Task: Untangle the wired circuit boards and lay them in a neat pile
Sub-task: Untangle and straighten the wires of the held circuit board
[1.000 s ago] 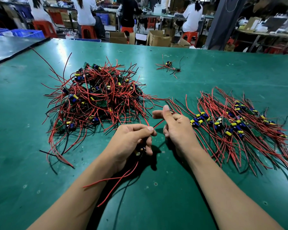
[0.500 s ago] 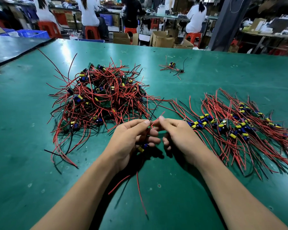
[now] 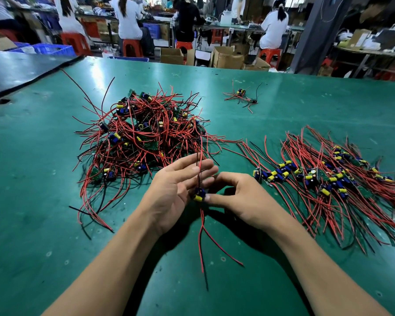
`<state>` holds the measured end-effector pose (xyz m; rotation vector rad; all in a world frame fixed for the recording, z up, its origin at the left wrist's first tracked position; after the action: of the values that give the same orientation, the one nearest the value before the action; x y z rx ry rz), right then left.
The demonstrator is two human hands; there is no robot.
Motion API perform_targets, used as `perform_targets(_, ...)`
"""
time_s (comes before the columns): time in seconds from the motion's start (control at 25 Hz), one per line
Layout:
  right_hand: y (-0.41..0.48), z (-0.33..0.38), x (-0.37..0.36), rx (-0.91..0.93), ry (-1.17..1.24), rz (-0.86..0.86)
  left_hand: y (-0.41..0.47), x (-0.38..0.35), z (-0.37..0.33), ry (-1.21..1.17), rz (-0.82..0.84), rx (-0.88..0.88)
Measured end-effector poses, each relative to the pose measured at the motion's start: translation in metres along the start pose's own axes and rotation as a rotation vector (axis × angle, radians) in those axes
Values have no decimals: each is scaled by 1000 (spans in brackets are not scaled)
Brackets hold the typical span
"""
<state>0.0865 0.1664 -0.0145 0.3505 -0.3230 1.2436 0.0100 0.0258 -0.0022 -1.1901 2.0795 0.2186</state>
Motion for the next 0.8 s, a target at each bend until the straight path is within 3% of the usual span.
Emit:
perform_targets(0.24, -4, 2, -12, 109, -113, 50, 3, 2, -3, -45, -17, -50)
perform_targets(0.52, -2, 7, -16, -14, 196, -44, 4, 3, -2, -57, -28, -52)
perform_targets(0.8, 1, 11, 2, -142, 593, -84, 1, 4, 6, 244, -32, -28)
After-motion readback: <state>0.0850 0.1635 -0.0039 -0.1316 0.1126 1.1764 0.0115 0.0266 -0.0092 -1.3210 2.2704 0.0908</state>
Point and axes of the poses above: each hand's wrist, its own y-axis towards the middle knuckle, its own x-axis out of the back of the hand, z = x × y, the point moved 2 cm from there along y, towards the middle knuckle, and after that the axes turned 7 degrees about -z, right-handed, at the moved point
